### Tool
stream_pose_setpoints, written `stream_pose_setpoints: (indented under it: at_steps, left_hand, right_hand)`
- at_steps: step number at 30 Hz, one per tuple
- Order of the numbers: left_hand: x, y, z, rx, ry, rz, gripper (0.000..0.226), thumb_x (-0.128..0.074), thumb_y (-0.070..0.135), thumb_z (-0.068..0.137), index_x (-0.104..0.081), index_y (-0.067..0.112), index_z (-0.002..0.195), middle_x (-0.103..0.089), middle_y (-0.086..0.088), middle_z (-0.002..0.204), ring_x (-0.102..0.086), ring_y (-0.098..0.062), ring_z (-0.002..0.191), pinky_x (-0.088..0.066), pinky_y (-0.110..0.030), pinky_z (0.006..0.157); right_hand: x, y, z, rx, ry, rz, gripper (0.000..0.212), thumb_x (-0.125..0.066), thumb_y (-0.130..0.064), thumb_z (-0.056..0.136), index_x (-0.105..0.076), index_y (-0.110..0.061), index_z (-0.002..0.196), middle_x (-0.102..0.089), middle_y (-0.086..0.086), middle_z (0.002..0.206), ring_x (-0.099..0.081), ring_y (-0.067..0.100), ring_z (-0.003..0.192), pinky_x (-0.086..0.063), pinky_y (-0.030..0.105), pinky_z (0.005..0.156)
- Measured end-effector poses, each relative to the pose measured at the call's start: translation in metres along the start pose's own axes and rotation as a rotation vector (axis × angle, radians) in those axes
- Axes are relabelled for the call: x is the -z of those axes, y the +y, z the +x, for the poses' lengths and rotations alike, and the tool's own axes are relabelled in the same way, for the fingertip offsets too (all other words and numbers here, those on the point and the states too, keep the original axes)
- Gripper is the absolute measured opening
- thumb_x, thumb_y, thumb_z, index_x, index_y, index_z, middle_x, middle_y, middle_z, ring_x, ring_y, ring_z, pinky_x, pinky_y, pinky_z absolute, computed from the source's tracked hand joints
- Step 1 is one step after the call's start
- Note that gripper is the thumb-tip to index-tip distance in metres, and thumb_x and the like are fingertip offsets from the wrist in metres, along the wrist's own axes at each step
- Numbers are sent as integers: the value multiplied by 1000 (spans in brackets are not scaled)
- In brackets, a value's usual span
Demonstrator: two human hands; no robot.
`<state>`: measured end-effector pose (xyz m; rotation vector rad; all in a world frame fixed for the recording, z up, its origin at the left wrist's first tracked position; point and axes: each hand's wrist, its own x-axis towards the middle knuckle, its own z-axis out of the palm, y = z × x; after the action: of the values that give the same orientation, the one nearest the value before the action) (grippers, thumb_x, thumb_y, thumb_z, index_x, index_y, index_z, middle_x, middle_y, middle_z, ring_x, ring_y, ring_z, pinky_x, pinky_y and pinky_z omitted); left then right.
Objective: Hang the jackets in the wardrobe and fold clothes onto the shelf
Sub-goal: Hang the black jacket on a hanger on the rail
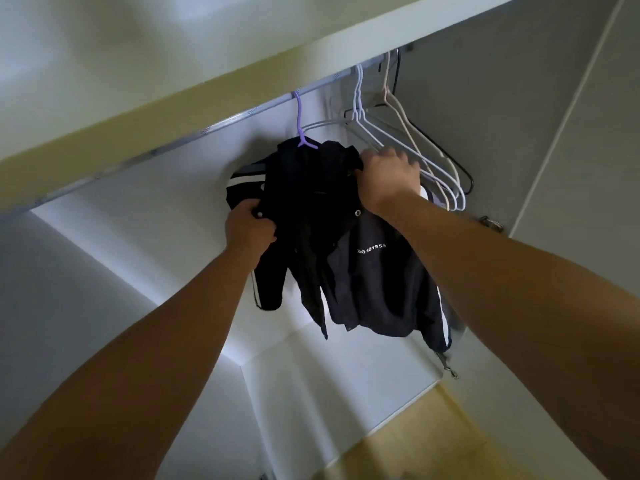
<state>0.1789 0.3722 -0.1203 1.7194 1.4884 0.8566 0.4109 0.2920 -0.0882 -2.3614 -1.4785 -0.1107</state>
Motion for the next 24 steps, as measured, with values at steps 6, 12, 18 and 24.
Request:
stream_pose_setpoints:
  at_steps: [6, 12, 18, 24]
  left_hand:
    - [0, 25, 26, 52, -154, -327, 19, -74, 25, 91, -71, 18, 109, -72, -5, 103, -71, -19, 92, -60, -33, 60]
    - [-10, -9, 32, -95, -241, -288, 13, -78, 24, 88, -73, 21, 100, -76, -2, 96, -75, -19, 86, -56, -28, 56]
    - [-15, -40, 31, 12, -80, -530, 47, -87, 32, 78, -59, 17, 112, -72, -2, 110, -75, -20, 92, -54, -29, 57]
    - [-56, -83, 25, -205, -54, -428, 33, -77, 42, 87, -69, 27, 115, -75, 12, 105, -72, -13, 99, -57, -31, 74]
  right_hand:
    - [-23, 1, -14, -157, 218, 68, 39, -54, -34, 93, -51, -15, 127, -45, 15, 126, -41, 38, 119, -31, 50, 100]
    - [-55, -1, -31, -388, 22, 578, 44, -43, -52, 101, -58, -11, 96, -66, 15, 107, -61, 35, 103, -43, 35, 82]
    - [-83, -9, -62, -646, -108, 1534, 59, -52, -76, 86, -70, -25, 108, -76, -4, 104, -73, 17, 94, -58, 40, 91]
    - [-135, -4, -74, -422, -10, 1718, 46, -78, -35, 87, -63, -14, 124, -76, 0, 110, -73, 16, 99, -58, 34, 89]
